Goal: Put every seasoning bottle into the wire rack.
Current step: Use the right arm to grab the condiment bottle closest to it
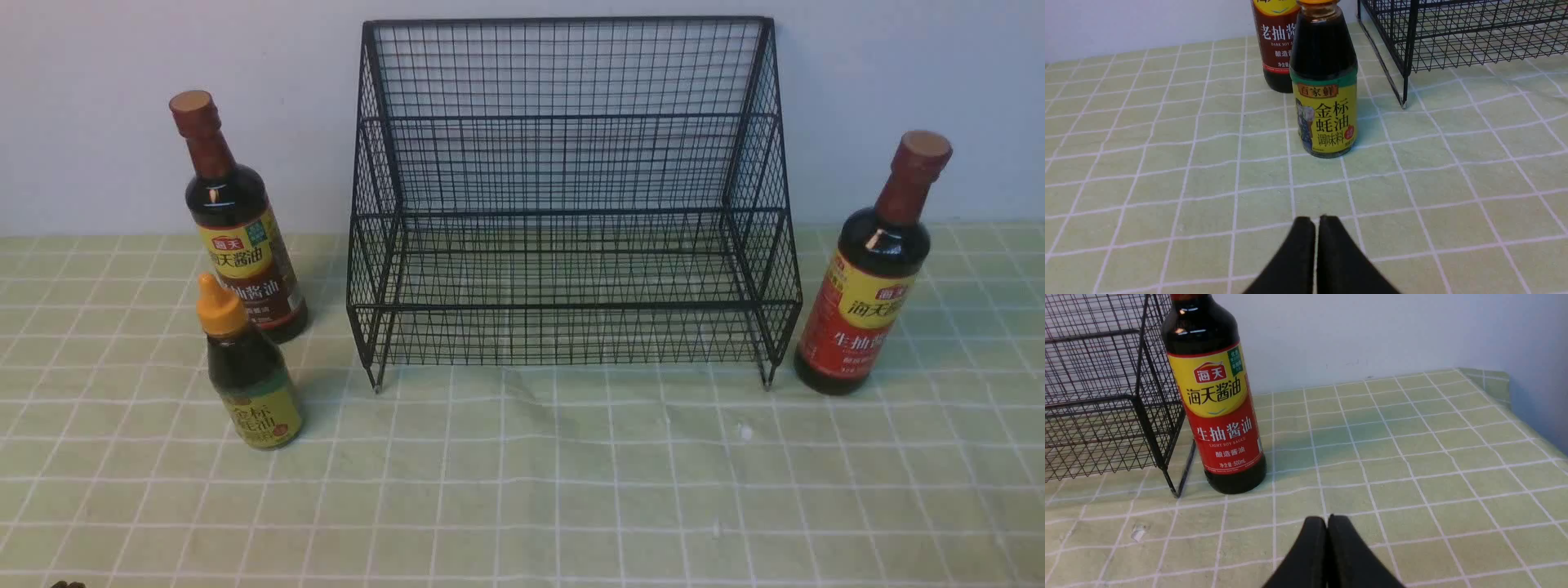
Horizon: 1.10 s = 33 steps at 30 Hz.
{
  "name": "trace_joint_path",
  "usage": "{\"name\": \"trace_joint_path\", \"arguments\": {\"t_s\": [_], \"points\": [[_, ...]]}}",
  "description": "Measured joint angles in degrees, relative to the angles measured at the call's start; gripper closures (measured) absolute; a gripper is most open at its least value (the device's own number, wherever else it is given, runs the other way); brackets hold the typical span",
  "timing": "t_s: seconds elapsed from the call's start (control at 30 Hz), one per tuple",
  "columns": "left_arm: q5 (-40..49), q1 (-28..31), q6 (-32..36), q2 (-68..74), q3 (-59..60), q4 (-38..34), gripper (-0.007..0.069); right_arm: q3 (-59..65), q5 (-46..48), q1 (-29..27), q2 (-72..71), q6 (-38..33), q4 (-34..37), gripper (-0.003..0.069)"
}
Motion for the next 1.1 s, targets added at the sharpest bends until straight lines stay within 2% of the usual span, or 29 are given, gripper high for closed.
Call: {"name": "trace_joint_path", "arguments": {"t_s": [0.63,0.7,0.87,0.97,1.1], "points": [[0.0,0.0,0.0,0.0,0.0,0.0,0.0631,0.0,-0.5,0.0,0.0,0.1,0.3,0.0673],[0.0,0.0,0.0,0.0,0.0,0.0,0.0631,0.2,-2.9,0.0,0.0,1.1,1.8,0.0673],[0.0,0.0,0.0,0.0,0.0,0.0,0.0631,0.3,-19.2,0.0,0.0,8.2,13.6,0.0673],[0.1,0.0,0.0,0.0,0.0,0.0,0.0631,0.3,-24.8,0.0,0.0,9.9,16.6,0.0673],[0.1,0.0,0.0,0.0,0.0,0.0,0.0631,0.3,-27.8,0.0,0.0,10.5,17.7,0.0673]]}}
